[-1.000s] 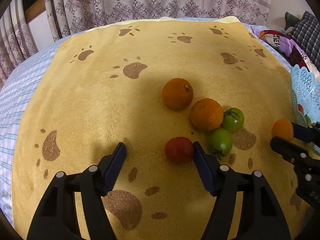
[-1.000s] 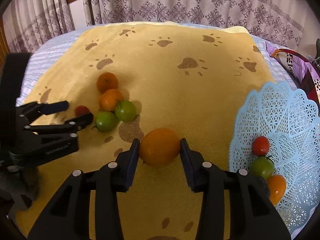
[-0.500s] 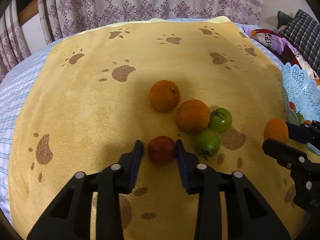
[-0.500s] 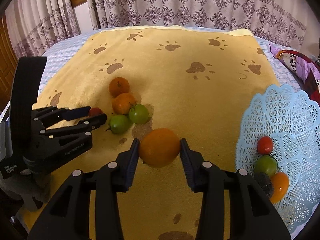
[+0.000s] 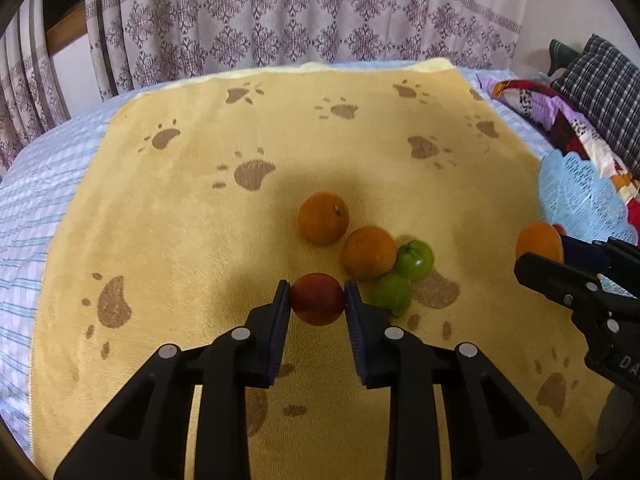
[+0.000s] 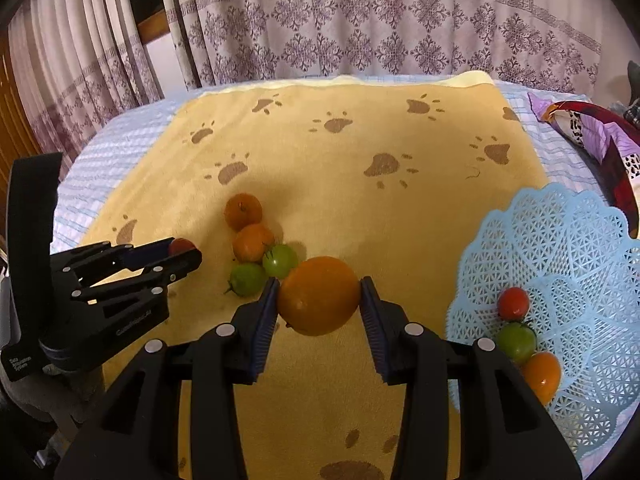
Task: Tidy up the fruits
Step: 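Grasp the red tomato with the left tool while the right tool holds the orange tomato, then carry the orange and red tomatoes into the blue basket and open both tools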
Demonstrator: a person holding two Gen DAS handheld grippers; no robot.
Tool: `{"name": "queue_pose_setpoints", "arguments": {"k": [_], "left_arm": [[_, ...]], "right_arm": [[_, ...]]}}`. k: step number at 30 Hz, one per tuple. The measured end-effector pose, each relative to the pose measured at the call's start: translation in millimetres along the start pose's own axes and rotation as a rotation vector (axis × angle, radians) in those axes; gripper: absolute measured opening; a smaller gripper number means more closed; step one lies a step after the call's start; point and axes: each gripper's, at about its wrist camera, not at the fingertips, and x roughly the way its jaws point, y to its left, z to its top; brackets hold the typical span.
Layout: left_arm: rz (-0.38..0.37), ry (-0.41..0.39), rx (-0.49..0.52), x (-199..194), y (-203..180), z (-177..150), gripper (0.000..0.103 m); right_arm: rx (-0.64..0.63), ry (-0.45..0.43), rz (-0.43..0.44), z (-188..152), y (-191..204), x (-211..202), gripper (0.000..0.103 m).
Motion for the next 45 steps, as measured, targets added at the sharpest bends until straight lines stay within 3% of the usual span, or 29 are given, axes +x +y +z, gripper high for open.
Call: {"name": "queue_pose_setpoints", "arguments": {"k": [15,30,37,45], "left_arm": [[-0.059,-0.094,0.049,-51,-46,18,0.028],[-0.171,-0.115,0.104,-58,-110,36,0.028],[-0.204,-0.119,0.149,-58,-137,41,0.028],[-0.238,-0.11,0.196,-55,-169,39,0.028]], "right_arm": [[0.124,-0.133,-0.01,29,-39,-53,0.042],[0.258,-0.185,-0.086,40,-95,-83,0.042],[0.272,-0.167,-0.164,29,-128,-97,0.042],[0.338,-0.11,-0.232,-11,-172,-94,0.042]]}}
